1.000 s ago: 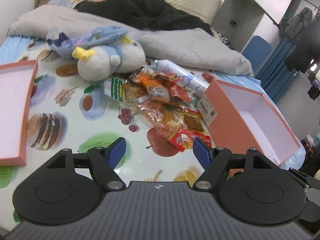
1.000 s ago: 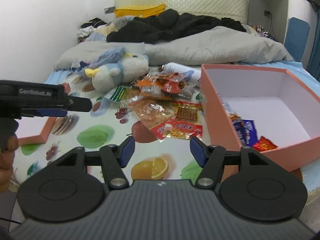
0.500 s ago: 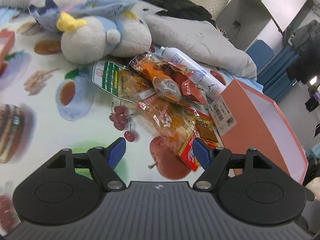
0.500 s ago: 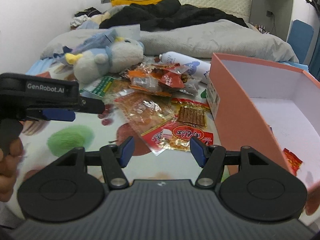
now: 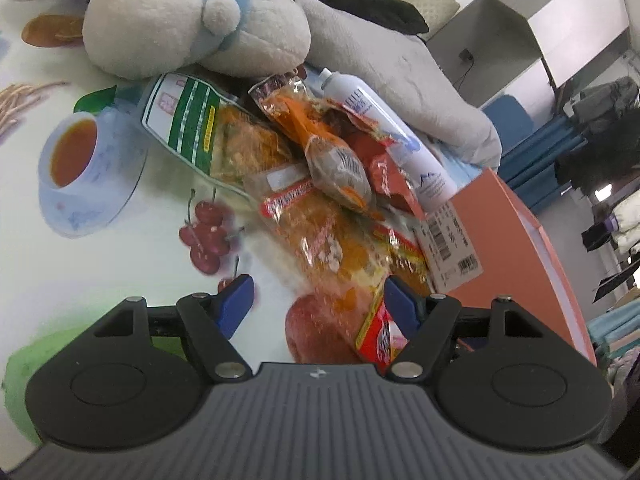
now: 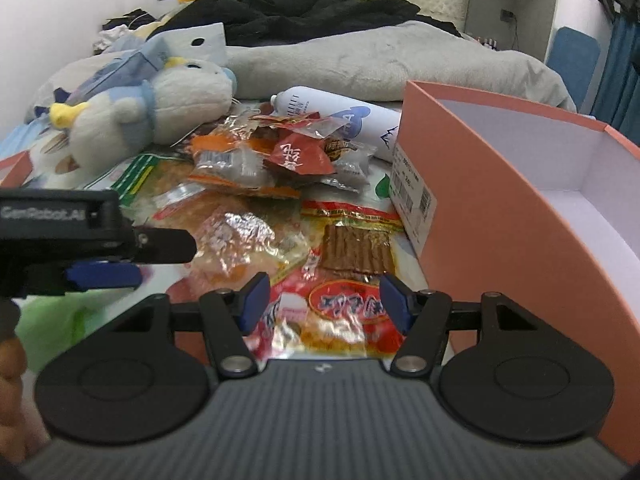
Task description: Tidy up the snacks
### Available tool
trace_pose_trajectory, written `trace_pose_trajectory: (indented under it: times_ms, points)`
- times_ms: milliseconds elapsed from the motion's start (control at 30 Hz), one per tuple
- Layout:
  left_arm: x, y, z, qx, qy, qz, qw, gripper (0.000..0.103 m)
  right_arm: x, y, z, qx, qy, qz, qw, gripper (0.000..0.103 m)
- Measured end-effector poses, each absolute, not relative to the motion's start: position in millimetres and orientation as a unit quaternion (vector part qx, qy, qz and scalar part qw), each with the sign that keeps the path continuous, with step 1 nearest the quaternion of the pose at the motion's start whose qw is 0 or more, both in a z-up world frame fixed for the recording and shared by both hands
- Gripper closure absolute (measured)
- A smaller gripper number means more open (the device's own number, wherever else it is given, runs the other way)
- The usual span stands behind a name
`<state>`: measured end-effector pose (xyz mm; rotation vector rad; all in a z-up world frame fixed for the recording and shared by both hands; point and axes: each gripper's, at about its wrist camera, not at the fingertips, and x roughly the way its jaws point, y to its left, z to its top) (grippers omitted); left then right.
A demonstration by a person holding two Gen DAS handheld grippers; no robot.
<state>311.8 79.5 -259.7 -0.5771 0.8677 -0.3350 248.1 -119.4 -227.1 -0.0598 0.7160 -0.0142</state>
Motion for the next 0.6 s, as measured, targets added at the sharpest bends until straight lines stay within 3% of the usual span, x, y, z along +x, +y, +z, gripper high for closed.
trace_pose_trajectory:
  times_ms: [367, 600]
  points:
    - [344, 81, -265, -0.289, 0.393, -0.15, 0.86, 0.028, 283, -115, -237, -0.047, 0.351, -0.053, 0.934, 0.04]
    - [357, 71, -264, -0.247, 0.4, -0.16, 0.868, 0.032, 294, -115, -249, -0.058, 0.364, -0.064, 0.928, 0.04]
